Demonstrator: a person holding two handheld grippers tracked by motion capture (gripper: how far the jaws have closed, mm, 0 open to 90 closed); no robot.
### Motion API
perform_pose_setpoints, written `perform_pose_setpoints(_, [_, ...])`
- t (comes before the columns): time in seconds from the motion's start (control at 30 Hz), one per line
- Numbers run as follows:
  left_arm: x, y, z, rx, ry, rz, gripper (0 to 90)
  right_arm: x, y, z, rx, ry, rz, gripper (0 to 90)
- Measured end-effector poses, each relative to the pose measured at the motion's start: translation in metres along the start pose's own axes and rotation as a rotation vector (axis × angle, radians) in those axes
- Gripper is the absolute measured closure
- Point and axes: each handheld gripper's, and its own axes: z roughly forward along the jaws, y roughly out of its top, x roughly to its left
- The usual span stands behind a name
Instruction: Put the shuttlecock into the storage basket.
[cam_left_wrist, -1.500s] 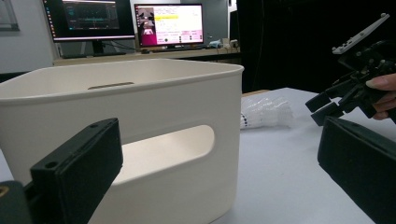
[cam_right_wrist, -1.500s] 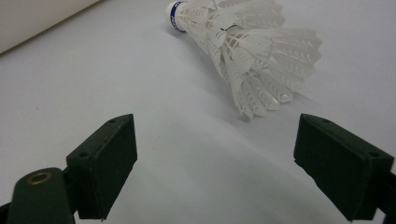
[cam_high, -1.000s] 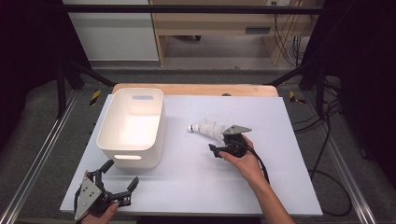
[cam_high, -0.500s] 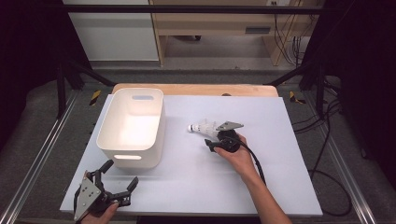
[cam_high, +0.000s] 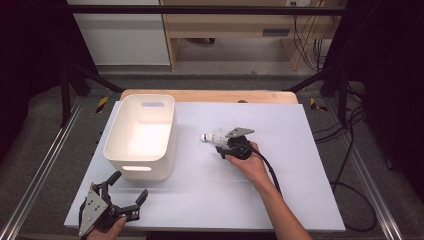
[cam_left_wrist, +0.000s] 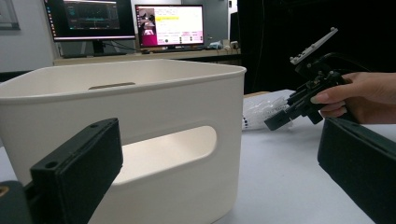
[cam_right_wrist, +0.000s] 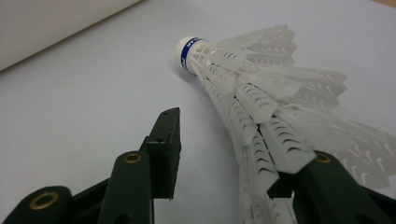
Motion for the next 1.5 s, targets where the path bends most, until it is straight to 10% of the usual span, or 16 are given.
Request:
perform_pose_setpoints(0.63, [0.000, 0.000, -0.001, -0.002, 0.004, -0.004, 0.2, 0.001, 0.000, 0.009, -0.011, -0.040, -0.044, 87.3])
perform_pose_setpoints(1.5, [0.003, -0.001, 0.001, 0.007, -0.004, 0.003, 0.3, 0.017, 0.025, -0.046, -0.062, 0.061, -0.110, 89.4])
